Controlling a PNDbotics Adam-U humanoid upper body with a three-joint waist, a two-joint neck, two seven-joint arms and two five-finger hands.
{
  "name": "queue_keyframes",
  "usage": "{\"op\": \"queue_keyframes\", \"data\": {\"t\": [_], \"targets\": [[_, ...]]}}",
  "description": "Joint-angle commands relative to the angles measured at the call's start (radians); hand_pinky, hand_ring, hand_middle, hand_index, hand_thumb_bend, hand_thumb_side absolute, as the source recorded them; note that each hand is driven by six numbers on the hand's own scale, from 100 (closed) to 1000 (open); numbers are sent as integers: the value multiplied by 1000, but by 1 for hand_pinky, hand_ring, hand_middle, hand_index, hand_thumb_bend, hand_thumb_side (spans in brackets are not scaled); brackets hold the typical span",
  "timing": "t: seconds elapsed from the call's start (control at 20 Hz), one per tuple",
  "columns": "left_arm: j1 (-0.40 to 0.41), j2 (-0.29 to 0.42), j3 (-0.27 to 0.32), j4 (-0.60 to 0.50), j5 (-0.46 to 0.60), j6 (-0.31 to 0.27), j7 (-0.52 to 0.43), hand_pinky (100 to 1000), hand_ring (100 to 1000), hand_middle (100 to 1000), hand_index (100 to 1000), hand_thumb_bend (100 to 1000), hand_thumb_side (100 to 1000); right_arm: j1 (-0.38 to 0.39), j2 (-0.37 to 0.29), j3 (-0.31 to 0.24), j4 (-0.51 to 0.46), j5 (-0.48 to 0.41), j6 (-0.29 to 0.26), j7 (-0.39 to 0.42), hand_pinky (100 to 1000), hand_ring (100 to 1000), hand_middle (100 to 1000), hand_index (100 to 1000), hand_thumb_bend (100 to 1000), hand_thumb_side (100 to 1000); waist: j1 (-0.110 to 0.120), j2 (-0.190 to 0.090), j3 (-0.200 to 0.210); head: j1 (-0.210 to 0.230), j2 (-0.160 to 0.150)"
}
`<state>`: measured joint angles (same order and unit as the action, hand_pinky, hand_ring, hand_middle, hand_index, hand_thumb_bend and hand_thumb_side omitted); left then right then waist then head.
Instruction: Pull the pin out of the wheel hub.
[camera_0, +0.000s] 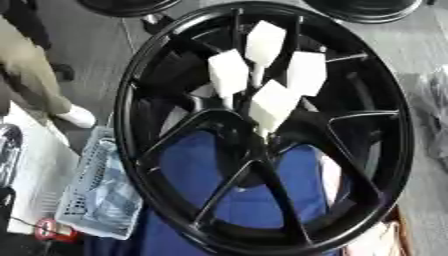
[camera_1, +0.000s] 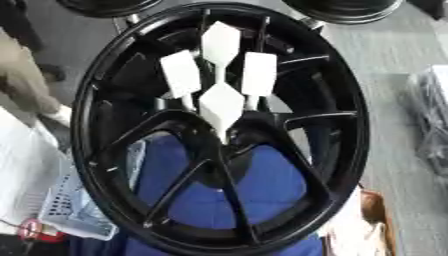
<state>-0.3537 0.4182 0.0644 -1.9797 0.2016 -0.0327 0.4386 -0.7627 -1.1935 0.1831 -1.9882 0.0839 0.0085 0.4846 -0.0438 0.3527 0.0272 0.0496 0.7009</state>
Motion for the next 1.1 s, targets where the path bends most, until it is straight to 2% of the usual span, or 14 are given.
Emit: {"op": "queue_keyframes", "data": {"t": [0.05,0.55,0.9,1.1], "targets": [[-6,34,-1,-20,-1,0,-5,825,686,653,719,230,595,-41,-38,35,-12,16,-12,75,867,895,872,889,391,375,-3,-13,2,-6,-12],[-4,42,-5,-20,-1,2,-9,826,686,654,719,227,596,-159,9,143,-12,9,-5,224,869,899,873,889,413,373,-15,-15,1,-9,-14],[-3,43,-6,-20,-1,3,-11,827,687,654,719,224,597,-237,58,203,-12,-7,24,291,867,896,872,888,410,375,-18,-17,3,-12,-12],[-1,44,-6,-20,-2,3,-11,827,687,654,718,223,599,-287,92,217,-12,-9,49,307,866,894,871,887,404,371,-18,-17,4,-14,-8]]}}
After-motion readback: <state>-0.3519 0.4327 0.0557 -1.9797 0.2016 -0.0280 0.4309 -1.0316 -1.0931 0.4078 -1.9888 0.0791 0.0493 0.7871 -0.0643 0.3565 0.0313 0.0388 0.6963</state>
